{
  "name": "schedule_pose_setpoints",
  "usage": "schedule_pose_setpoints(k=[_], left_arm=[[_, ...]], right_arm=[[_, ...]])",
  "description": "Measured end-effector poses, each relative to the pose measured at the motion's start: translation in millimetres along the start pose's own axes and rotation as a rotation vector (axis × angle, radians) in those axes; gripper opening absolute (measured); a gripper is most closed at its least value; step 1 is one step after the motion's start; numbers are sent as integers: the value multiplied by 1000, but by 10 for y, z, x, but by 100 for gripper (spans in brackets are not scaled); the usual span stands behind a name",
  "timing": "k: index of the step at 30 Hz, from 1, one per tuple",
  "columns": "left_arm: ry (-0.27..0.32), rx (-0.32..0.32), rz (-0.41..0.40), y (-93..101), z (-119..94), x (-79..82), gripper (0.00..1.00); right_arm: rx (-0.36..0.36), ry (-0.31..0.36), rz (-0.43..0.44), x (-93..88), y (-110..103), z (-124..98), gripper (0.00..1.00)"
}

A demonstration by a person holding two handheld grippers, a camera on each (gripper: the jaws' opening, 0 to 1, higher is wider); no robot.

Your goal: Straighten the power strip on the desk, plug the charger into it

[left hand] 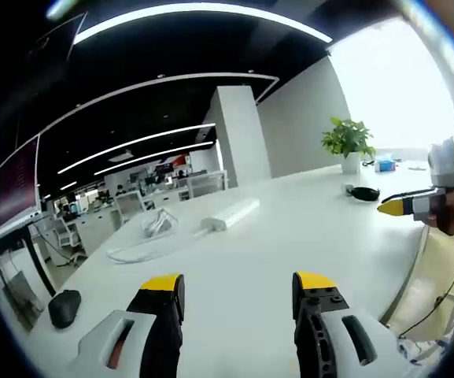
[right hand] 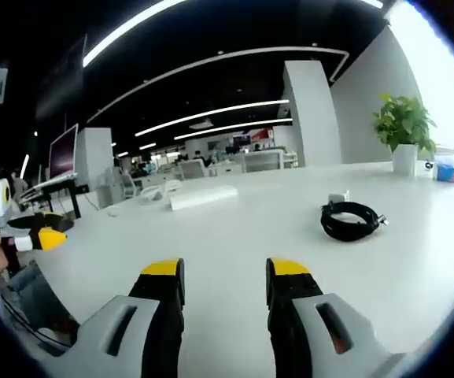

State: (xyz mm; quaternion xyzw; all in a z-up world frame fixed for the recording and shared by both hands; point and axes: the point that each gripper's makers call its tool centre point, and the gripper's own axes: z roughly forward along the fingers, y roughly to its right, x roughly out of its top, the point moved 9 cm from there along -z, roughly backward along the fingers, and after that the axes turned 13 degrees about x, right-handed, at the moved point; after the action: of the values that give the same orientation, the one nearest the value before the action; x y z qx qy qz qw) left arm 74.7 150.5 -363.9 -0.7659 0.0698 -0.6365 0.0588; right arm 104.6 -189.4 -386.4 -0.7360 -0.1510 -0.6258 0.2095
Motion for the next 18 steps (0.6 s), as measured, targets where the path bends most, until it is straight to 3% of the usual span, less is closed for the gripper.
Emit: schedule_pose_setpoints(k=[18], left_arm=[[-5,4,-9,-15,6,-34,56]], right_arm=[[6,-24,-3,-32,5,29,39]])
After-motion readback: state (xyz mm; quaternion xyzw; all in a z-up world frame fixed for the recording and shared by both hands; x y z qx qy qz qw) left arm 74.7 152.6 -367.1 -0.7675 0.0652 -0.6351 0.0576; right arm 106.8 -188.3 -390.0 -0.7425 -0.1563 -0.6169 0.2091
